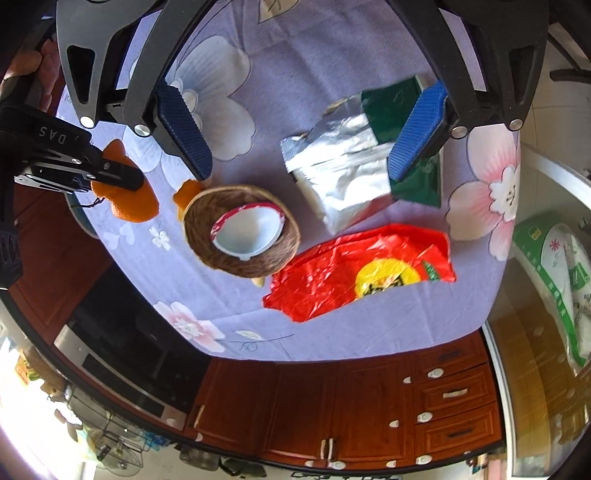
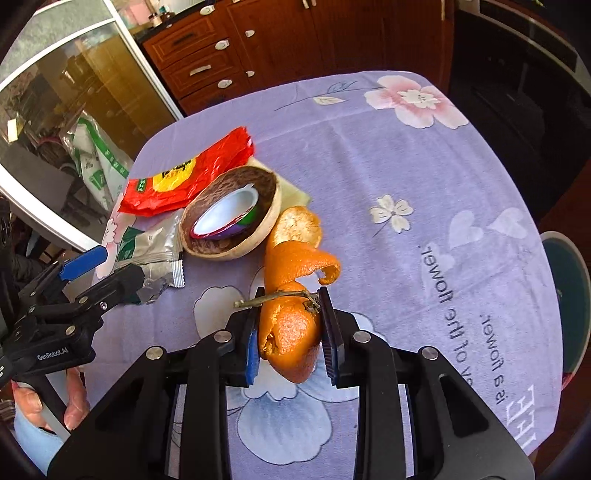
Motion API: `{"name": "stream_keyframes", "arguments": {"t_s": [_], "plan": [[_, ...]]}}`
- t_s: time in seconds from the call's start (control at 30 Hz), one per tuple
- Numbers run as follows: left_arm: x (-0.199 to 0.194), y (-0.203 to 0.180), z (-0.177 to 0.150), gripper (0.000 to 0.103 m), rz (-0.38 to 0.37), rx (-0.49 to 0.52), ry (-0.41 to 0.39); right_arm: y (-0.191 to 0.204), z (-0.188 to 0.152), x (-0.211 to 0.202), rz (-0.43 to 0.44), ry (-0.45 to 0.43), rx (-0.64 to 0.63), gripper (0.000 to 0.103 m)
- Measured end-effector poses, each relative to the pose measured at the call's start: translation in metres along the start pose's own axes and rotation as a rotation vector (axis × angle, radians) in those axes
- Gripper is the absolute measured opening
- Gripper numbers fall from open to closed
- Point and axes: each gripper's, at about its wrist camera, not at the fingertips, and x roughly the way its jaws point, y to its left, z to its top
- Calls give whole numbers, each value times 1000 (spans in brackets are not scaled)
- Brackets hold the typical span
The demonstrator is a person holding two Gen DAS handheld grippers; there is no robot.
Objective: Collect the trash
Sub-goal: 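Grasp the white plastic lid inside the coconut shell with the left gripper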
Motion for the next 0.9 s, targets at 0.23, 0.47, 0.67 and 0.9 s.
{"name": "stream_keyframes", "arguments": {"t_s": [0.23, 0.47, 0.67, 0.9], "plan": [[33, -35, 29, 63, -8, 144, 62, -23, 11, -10, 10, -35, 40, 26], [60, -53, 30, 63, -25, 259, 160, -36, 19, -13, 39, -43, 58, 26], [78, -56, 30, 54, -20, 277, 211, -46, 23, -8, 58, -39, 79, 26], [88, -62, 26, 23, -27, 280, 232, -54, 25, -3, 71, -30, 94, 26]]}}
